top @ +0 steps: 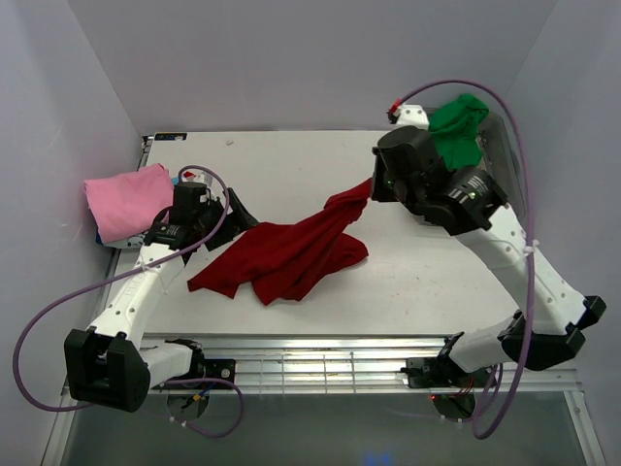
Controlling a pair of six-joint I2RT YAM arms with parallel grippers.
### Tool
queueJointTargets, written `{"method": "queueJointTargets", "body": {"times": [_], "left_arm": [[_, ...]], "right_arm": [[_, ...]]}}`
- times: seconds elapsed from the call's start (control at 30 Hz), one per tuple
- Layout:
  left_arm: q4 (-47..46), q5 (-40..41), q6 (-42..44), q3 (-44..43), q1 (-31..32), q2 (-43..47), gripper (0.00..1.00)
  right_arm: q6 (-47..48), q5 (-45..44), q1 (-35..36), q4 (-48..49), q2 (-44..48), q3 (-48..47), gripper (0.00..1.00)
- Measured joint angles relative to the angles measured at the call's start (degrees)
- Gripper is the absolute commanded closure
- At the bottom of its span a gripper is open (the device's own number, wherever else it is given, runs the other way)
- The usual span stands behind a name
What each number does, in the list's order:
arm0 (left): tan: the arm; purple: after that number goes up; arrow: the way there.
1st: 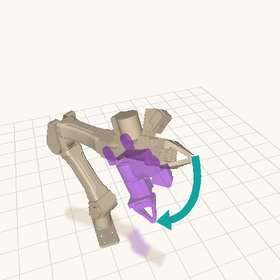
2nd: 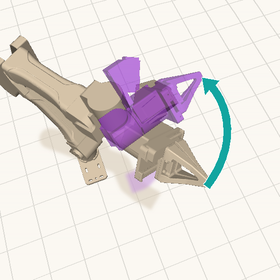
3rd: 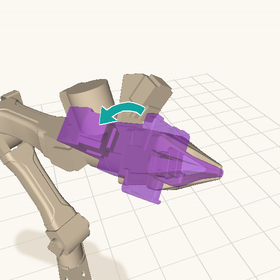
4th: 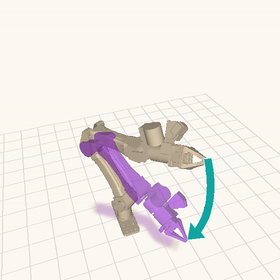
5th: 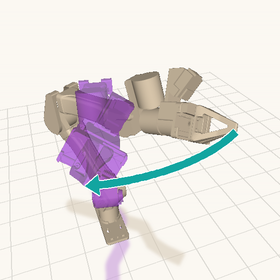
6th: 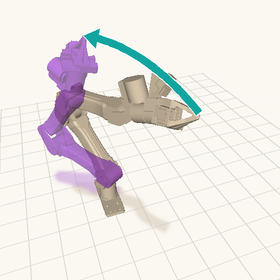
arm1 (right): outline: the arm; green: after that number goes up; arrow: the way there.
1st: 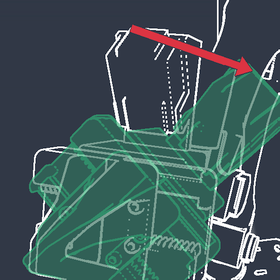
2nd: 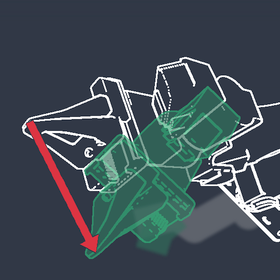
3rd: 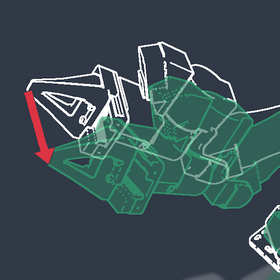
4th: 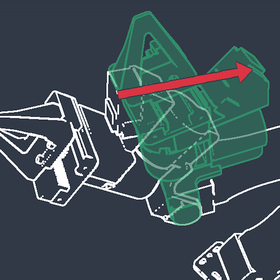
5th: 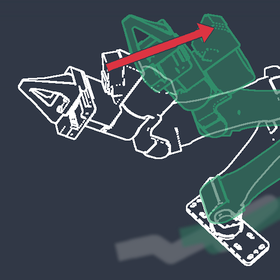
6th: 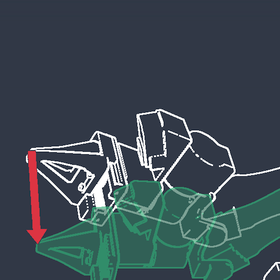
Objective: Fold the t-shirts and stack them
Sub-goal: Move the tshirt to the center of the board
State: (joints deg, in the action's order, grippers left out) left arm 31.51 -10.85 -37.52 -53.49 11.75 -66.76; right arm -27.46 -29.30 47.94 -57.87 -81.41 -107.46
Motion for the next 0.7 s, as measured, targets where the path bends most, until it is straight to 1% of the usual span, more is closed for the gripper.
{"method": "queueJointTargets", "body": {"times": [0.13,0.2,0.23,0.27,0.3,0.33,0.4,0.43,0.47,0.53,0.6,0.7], "left_arm": [[0.59,0.92,0.20,0.00,0.00,0.00,0.06],[1.27,1.22,0.35,-0.02,0.00,0.00,0.06],[1.57,1.42,0.46,-0.02,0.00,0.00,0.06],[1.99,1.60,0.52,-0.13,0.00,0.00,0.06],[2.43,1.95,0.59,-0.26,0.00,0.00,0.05],[3.06,2.45,0.61,-0.50,0.00,0.04,0.05],[4.33,3.87,0.61,-1.16,0.00,0.35,0.03],[4.98,4.81,0.57,-1.55,0.00,0.66,0.02],[5.90,6.10,0.46,-2.12,0.00,1.05,0.02],[7.37,8.87,0.15,-2.95,0.00,1.86,0.02],[8.59,11.13,-0.22,-3.43,0.00,2.75,0.02],[10.21,13.42,-0.96,-3.45,0.00,3.82,0.02]], "right_arm": [[-3.54,-7.15,-0.35,-5.86,4.17,-0.48,0.91],[-5.38,-8.48,-0.68,-7.45,4.15,1.22,0.79],[-5.99,-8.44,-0.70,-8.37,3.80,2.62,0.68],[-6.43,-8.15,-0.72,-8.70,2.93,4.31,0.61],[-6.40,-7.30,-0.70,-8.46,1.75,6.19,0.57],[-5.90,-5.64,-0.66,-7.50,0.42,8.35,0.51],[-4.09,-0.87,-0.35,-4.48,-4.02,12.50,0.42],[-3.02,2.54,-0.13,-1.88,-6.10,14.51,0.32],[-1.95,5.95,0.28,0.20,-8.22,15.87,0.30],[0.68,13.16,1.36,3.80,-12.04,16.55,0.29],[2.47,20.20,2.80,8.22,-15.12,16.04,0.32],[4.04,27.43,4.74,11.78,-19.56,13.14,0.34]]}}
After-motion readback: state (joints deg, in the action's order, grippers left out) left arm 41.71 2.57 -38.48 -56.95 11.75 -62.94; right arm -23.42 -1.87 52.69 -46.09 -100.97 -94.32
